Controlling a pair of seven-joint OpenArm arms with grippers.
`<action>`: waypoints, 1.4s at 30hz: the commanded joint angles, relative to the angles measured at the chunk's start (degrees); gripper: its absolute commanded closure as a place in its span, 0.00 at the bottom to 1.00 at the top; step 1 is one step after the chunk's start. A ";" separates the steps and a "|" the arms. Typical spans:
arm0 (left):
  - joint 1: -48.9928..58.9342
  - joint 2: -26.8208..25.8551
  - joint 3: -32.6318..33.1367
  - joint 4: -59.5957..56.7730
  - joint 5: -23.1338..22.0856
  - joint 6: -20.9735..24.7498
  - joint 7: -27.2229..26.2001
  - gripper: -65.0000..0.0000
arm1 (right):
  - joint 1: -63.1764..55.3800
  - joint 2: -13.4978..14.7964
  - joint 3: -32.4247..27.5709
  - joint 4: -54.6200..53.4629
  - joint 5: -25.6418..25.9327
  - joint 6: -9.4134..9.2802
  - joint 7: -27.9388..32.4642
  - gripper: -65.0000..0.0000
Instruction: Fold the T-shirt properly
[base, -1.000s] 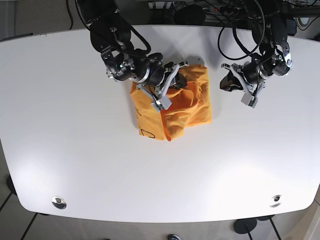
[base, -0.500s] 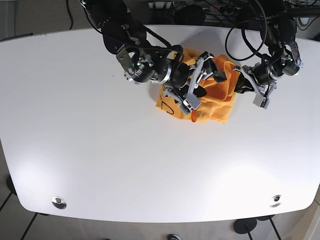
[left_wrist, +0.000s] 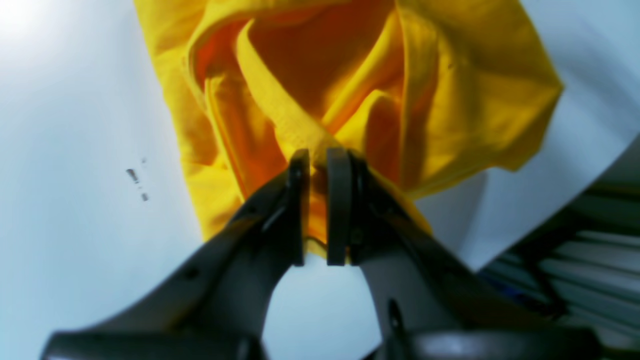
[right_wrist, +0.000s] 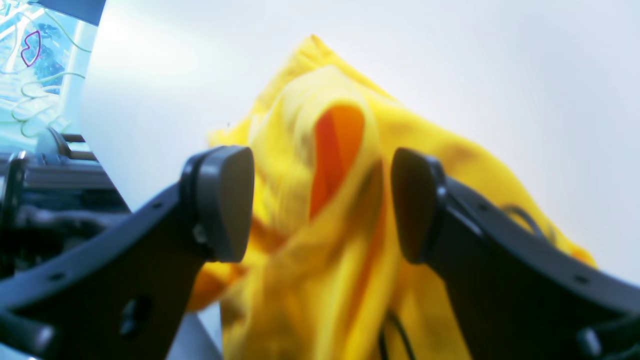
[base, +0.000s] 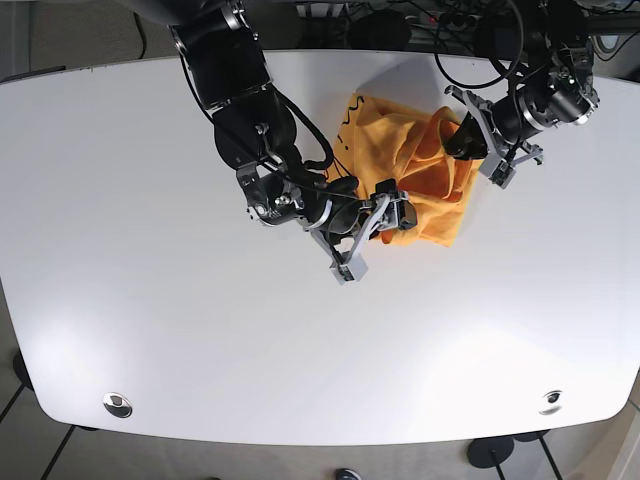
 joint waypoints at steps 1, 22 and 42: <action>-0.12 0.84 0.74 0.82 2.50 -0.08 -1.03 0.81 | 1.82 -0.69 0.07 -1.74 0.79 0.33 2.26 0.40; -6.37 3.65 -16.67 1.26 16.12 -0.08 -0.85 0.99 | 8.06 -2.26 0.16 2.66 0.79 0.33 3.67 0.57; -6.63 0.84 -27.13 -4.99 17.27 -0.08 -1.03 0.65 | 6.65 0.55 -11.97 -6.22 9.14 -0.38 11.40 0.22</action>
